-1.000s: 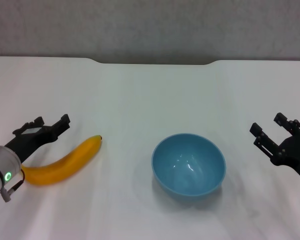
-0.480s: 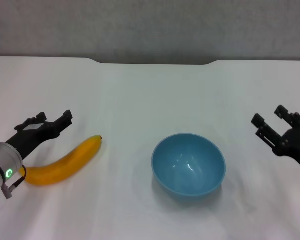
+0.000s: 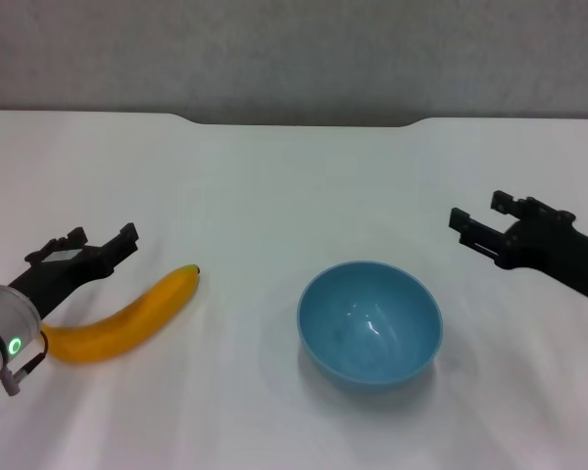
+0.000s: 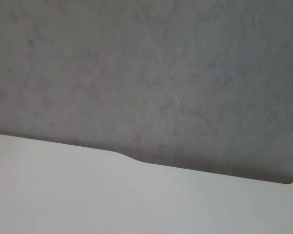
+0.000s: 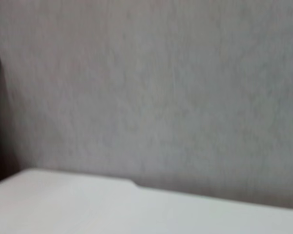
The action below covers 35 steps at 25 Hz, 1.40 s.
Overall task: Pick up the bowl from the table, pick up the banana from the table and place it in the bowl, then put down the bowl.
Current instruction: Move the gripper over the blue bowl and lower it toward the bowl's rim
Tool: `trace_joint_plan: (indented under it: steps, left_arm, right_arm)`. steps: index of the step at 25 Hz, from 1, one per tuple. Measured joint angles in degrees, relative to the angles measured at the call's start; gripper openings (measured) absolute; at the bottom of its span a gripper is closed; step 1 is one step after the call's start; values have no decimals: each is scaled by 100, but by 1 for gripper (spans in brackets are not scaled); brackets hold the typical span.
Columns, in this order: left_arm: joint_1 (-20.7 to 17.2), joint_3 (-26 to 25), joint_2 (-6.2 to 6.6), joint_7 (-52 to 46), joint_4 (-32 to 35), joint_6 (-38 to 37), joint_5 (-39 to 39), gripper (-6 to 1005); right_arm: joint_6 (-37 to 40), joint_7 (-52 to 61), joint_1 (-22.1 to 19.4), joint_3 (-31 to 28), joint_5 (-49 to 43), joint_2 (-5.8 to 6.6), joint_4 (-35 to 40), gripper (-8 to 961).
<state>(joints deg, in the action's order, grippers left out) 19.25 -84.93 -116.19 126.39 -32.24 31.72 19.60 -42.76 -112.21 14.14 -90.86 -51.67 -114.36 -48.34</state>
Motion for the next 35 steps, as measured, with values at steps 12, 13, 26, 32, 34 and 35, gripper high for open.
trace_joint_plan:
  steps: [12,13,26,32,34,35]
  left_arm:
    - [35,12,-31,26,14,-8,0,794]
    - [35,12,-31,26,14,-8,0,793]
    - [102,12,-24,-4,17,-8,0,784]
    - [88,4,-28,4,31,-8,-6,780]
    - [98,2,-19,-10,32,-8,-7,778]
    - [100,4,-18,-23,33,-8,-7,778]
  right_arm:
    - [-1201,6224,1455,-1219,-6710,-16,-1104,740]
    - [-1287,6302,1574,-1233,-6802,-22,-1012,740]
    - [-1569,6654,2761,-1380,-7441,-16,886,741]
    - [-1519,6587,2855,-1383,-7502,-34,1154,740]
    - [-1409,6570,2832,-1369,-7491,-49,1184,738]
    - [-1343,6557,2832,-1358,-7486,-56,1224,738]
